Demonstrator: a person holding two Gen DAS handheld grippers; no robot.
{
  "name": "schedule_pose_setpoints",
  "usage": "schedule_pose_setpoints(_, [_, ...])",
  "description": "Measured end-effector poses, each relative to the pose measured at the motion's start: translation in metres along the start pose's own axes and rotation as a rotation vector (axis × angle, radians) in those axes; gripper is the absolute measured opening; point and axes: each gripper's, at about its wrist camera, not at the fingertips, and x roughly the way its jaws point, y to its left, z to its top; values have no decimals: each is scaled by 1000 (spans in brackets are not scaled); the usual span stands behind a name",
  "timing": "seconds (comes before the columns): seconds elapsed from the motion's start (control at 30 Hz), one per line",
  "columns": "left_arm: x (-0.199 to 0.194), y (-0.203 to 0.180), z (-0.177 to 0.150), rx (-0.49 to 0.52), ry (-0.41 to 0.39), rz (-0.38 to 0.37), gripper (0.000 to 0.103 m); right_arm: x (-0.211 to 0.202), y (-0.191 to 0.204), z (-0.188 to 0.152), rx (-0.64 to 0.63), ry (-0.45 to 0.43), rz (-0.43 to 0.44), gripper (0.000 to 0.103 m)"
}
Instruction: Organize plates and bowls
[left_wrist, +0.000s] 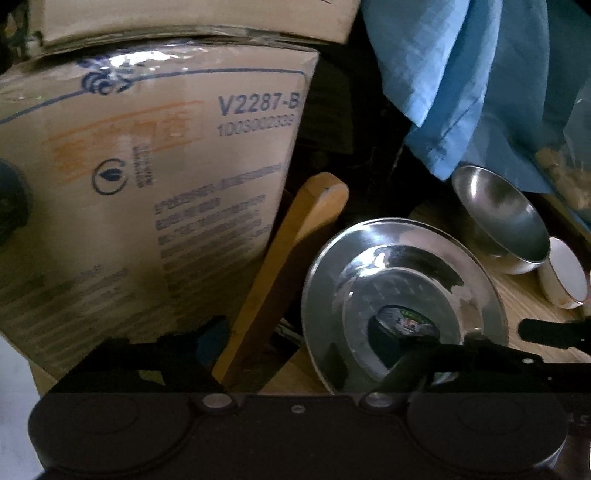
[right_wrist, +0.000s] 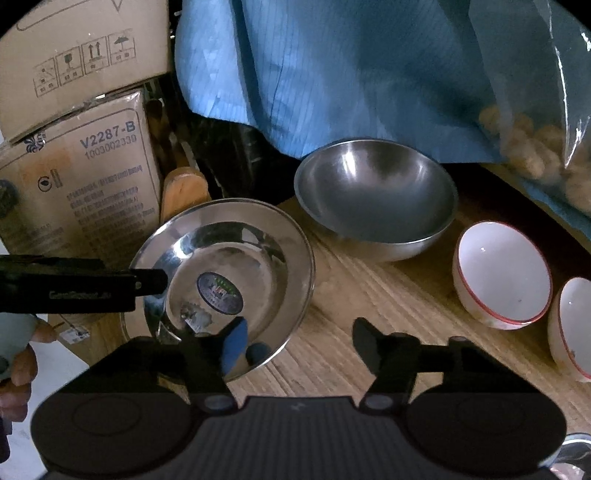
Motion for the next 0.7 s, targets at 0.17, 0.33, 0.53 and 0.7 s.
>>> schedule_pose_setpoints(0.17, [2, -4, 1, 4, 8, -40, 44, 4, 1, -1, 5, 9, 19, 53])
schedule_pose_setpoints(0.33, [5, -8, -2, 7, 19, -85, 29, 4, 2, -2, 5, 8, 41, 41])
schedule_pose_setpoints(0.53, [2, -8, -3, 2, 17, -107, 24, 5, 1, -5, 16, 15, 49, 34])
schedule_pose_setpoints(0.7, [-7, -7, -7, -5, 25, -126, 23, -1, -5, -9, 36, 11, 52, 32])
